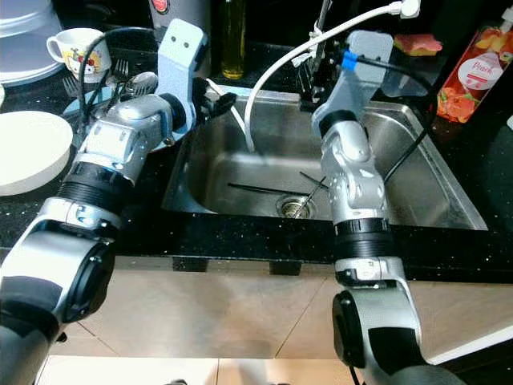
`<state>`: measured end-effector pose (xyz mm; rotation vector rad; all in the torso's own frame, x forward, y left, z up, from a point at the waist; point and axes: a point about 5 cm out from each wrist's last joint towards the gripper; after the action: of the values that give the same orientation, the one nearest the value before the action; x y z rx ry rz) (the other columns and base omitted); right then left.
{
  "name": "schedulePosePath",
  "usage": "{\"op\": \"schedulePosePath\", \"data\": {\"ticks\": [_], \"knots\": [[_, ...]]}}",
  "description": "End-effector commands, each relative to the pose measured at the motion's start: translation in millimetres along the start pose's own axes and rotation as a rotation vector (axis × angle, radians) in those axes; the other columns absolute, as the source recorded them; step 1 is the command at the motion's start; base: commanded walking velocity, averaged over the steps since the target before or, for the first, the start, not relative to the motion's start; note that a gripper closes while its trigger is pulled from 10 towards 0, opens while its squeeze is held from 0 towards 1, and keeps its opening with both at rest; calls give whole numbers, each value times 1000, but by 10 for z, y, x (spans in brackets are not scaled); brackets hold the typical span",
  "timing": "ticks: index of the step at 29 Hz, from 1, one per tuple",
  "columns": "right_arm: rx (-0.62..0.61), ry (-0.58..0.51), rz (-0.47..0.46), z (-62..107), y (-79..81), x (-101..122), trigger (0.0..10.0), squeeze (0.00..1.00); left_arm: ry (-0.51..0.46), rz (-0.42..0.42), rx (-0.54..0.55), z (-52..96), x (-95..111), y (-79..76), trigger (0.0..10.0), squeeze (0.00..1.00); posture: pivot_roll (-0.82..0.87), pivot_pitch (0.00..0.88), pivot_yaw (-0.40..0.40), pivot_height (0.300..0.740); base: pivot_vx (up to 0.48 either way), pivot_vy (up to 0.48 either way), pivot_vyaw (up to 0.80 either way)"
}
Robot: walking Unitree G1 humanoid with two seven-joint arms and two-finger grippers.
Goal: Kitchen organization
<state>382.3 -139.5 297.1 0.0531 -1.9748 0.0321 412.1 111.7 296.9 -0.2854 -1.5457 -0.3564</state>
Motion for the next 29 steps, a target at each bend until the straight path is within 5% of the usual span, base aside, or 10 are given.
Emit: {"op": "schedulePosePath", "data": {"ticks": [1, 22, 29], "knots": [[-22, 4, -10, 30, -41, -12, 10000, 0, 12, -16, 89, -6, 10, 107, 10000, 0, 207, 52, -78, 740, 0, 0, 0], [-47, 37, -12, 85, -24, -62, 10000, 0, 62, -20, 539, 122, -110, 649, 10000, 0, 209, 50, -77, 740, 0, 0, 0], [-53, 49, -13, 96, -29, -84, 10000, 0, 119, 134, 526, 123, -212, 659, 10000, 0, 208, 55, -74, 740, 0, 0, 0]]}}
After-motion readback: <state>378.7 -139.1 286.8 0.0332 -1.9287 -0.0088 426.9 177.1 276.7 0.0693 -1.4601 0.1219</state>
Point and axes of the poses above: a point about 5 cm out from each wrist's last joint towards the gripper, its own z axis pointing back from the gripper into the wrist, its own x axis along the axis of the wrist's last joint, y = z × x, and after that the axes turned 10 degrees about z, right-handed
